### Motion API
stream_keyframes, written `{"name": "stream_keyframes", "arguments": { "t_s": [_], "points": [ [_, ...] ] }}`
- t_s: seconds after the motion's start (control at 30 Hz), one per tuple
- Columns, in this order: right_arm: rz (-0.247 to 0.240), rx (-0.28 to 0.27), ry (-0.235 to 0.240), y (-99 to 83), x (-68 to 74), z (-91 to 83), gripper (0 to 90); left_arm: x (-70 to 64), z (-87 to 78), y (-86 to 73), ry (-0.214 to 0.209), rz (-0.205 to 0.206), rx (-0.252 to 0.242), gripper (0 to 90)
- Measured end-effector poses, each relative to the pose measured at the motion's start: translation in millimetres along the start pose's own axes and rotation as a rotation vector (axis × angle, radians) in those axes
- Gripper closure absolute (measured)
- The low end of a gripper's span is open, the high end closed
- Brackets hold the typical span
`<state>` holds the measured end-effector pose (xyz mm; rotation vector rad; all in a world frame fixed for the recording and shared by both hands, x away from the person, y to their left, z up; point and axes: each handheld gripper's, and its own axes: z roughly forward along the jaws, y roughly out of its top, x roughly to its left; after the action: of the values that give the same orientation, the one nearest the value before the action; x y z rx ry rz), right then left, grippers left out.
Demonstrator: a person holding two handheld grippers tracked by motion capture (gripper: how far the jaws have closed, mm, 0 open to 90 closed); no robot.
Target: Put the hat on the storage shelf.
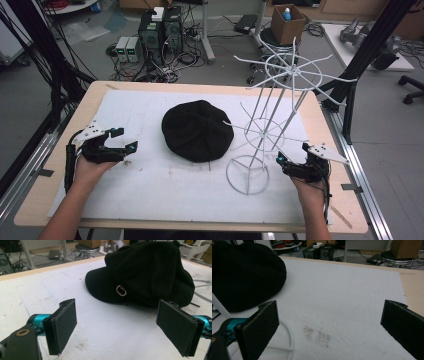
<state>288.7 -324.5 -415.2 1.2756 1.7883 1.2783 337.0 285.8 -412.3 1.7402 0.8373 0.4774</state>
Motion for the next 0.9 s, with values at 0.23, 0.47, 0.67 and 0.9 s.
{"name": "stream_keyframes", "arguments": {
  "t_s": [0.23,0.47,0.67,0.9],
  "points": [
    [-0.006,0.003,0.0,0.0,1.2,0.8,0.8,-0.5,-0.5,0.8,-0.002,0.0,-0.008,16.9],
    [-0.019,0.03,-0.005,-1.6,2.2,4.7,0.8,0.7,0.4,0.9,-0.005,-0.02,-0.012,17.0],
    [-0.017,0.034,-0.012,-1.5,4.1,4.2,0.8,0.4,5.1,5.7,-0.032,-0.049,-0.021,16.8],
    [-0.024,0.038,-0.011,-1.5,3.1,4.7,0.8,-2.0,7.7,27.5,-0.057,-0.063,-0.032,16.8]
  ]
}}
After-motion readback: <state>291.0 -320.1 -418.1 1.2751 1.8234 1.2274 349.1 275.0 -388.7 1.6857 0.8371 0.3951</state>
